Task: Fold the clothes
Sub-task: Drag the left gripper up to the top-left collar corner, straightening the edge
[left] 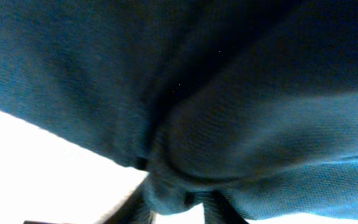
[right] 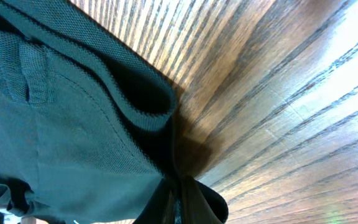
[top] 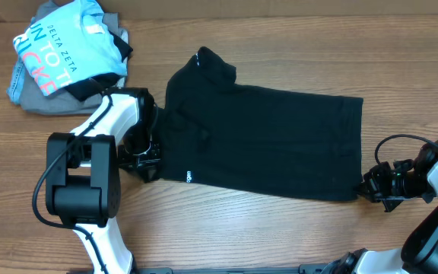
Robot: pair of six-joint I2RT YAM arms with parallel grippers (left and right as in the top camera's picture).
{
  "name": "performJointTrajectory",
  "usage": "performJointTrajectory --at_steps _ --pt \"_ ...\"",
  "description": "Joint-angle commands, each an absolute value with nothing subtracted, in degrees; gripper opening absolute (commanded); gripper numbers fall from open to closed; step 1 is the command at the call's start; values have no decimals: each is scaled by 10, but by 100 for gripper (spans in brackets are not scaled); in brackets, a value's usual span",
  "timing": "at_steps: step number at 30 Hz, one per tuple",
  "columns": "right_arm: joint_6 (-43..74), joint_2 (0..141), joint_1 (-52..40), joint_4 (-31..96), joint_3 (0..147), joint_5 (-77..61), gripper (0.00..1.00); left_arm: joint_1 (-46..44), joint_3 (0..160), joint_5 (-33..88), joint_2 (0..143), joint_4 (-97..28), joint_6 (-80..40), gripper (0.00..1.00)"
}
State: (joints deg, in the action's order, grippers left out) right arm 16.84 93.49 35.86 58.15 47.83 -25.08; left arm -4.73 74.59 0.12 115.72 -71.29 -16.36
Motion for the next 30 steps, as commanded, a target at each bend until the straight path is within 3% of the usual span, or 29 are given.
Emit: performJointTrajectory --at_steps 1,16,17,18,19,21,22,25,30 --pt "162 919 358 586 493 -234 4 -44 740 -37 1161 -718 -193 4" --pt "165 799 358 668 493 -184 4 -8 740 -141 1044 -861 -187 4" --pt "167 791 358 668 493 -182 4 -8 740 -141 1034 -864 -182 9" --pt "170 783 358 668 493 -178 4 -8 740 -140 1023 -871 -180 38" --pt "172 778 358 667 493 -174 5 -8 740 -137 1020 -878 -180 52" --pt "176 777 358 666 493 -170 37 -8 740 -132 1018 -892 -180 66" --pt "176 777 358 666 493 -169 47 -8 740 -130 1019 -901 -180 69" --pt "176 777 358 663 493 -170 54 -8 740 -112 1018 -918 -164 71" --pt "175 777 358 661 516 -170 59 -8 769 -46 1018 -908 -121 62"
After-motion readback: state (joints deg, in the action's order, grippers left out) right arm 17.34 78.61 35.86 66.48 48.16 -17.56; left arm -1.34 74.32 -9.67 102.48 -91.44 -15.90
